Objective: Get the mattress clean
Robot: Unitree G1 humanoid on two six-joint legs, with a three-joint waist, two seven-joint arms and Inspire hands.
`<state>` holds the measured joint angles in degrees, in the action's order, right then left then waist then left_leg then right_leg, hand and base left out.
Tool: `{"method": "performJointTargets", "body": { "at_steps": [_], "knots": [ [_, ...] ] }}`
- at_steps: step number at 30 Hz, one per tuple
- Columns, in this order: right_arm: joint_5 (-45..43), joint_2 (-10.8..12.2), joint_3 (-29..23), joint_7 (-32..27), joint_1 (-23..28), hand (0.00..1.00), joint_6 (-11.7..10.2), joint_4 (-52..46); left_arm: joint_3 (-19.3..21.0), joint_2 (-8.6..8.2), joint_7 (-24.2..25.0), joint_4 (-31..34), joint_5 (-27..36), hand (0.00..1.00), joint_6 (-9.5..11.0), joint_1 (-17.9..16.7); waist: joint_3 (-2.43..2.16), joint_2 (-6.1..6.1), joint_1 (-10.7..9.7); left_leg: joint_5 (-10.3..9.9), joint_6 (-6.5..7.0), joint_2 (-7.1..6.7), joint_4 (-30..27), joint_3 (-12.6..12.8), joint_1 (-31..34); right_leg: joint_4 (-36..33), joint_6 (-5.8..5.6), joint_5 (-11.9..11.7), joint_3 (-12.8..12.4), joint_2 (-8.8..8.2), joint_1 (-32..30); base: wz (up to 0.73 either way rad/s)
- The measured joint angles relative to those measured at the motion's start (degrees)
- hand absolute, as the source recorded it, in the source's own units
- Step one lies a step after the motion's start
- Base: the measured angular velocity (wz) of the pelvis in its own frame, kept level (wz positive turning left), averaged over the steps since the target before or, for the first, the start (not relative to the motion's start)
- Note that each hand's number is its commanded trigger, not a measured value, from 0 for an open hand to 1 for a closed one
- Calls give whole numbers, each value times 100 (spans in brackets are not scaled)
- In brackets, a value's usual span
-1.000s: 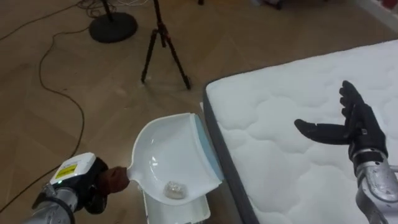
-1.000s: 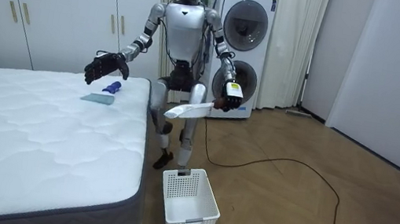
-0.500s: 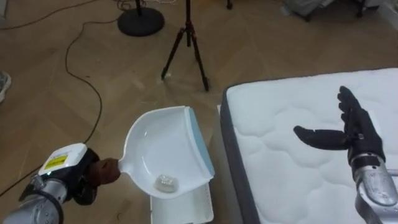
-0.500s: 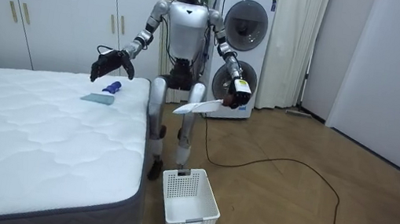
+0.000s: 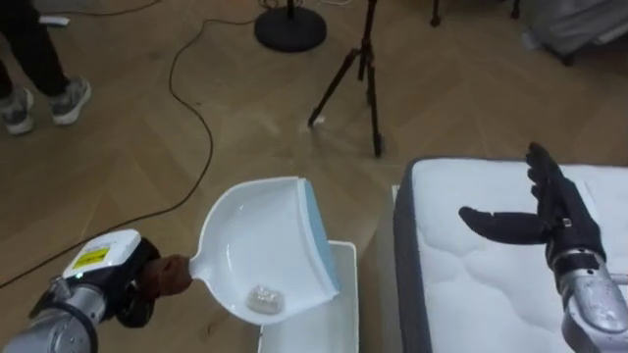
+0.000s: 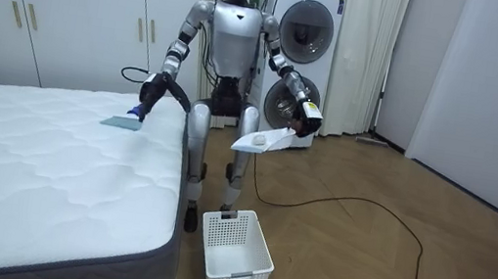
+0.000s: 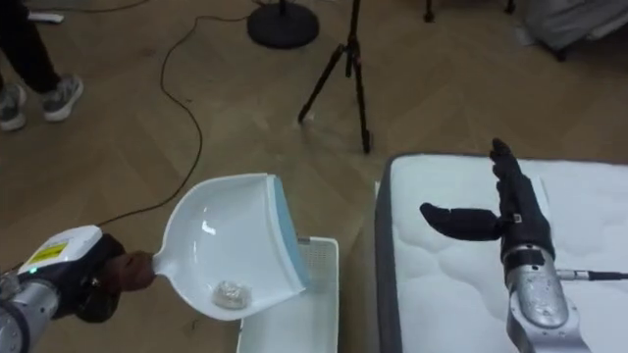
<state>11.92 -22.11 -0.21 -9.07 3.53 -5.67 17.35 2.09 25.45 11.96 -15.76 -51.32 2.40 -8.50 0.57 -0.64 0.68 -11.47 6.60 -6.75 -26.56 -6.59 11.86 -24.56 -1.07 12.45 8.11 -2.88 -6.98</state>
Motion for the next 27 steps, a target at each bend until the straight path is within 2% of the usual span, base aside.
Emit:
{"method": "performJointTargets", "body": {
  "at_steps": [2, 4, 5, 7, 12, 18, 21, 24, 25, 26, 27],
  "knots": [
    [-10, -4, 15, 57, -18, 0, -114, 0, -4, -1, -7, -10, 78, 100, 4, 1, 42, 60, 84, -64, -9, 1, -38, 0, -4, -10, 9, 94, 23, -3, 55, 3],
    [-100, -4, 30, 69, -32, 0, -129, 2, -5, -4, -31, -17, 153, 100, 9, 2, 92, 149, 98, -91, -35, 1, -12, 3, 53, 42, 26, 140, 45, 1, 82, 0],
    [-106, -5, 51, 69, -32, 0, -128, 29, -5, -1, -42, -29, 176, 100, 5, -1, 101, 189, 105, -100, -43, 2, -6, 22, 107, 77, 53, 175, 47, 1, 39, -4],
    [-179, -25, 87, 96, -47, 0, -128, 124, -5, 5, -61, -143, 215, 100, 3, 26, 88, 253, 100, -91, -56, 15, -5, 30, 200, 36, 79, 194, 37, -4, -83, -7],
    [-309, -124, 125, 120, -247, 0, -132, 574, -5, 41, -190, -592, 228, 100, 18, 235, 83, 272, 101, 6, -144, 23, 105, 86, 403, -120, 143, 235, -21, -10, -434, -6],
    [-356, -128, 119, 108, -317, 0, -190, 696, -5, 140, -298, -974, 233, 100, 26, 643, 37, 462, 19, 71, -156, 17, 152, 110, 650, -197, 178, 227, 42, -96, -733, 0],
    [-587, -125, 181, 107, -428, 0, -190, 703, -40, 400, -354, -1182, 230, 100, 39, 936, 52, 531, -51, 96, -145, 7, 99, 165, 869, -336, 177, 229, 60, -136, -982, -3],
    [-797, -124, 217, 101, -523, 0, -203, 731, -183, 620, -426, -1324, 222, 100, 9, 1018, 92, 601, -182, 97, -141, -14, 81, 178, 989, -447, 166, 235, 88, -172, -1146, 0],
    [-792, -122, 264, 77, -607, 0, -263, 844, -296, 763, -438, -1367, 231, 100, 11, 1023, 115, 645, -215, 104, -129, -25, 63, 196, 1071, -509, 162, 237, 104, -198, -1252, -7],
    [-789, -122, 341, 5, -704, 0, -291, 1027, -444, 882, -445, -1412, 231, 100, 11, 1033, 118, 681, -254, 114, -114, -40, 53, 223, 1143, -597, 145, 249, 137, -235, -1365, -8],
    [-792, -121, 362, -25, -728, 0, -298, 1103, -531, 931, -449, -1448, 231, 100, 14, 1056, 121, 697, -271, 122, -105, -56, 52, 238, 1169, -650, 138, 264, 131, -265, -1424, 0]
  ]
}}
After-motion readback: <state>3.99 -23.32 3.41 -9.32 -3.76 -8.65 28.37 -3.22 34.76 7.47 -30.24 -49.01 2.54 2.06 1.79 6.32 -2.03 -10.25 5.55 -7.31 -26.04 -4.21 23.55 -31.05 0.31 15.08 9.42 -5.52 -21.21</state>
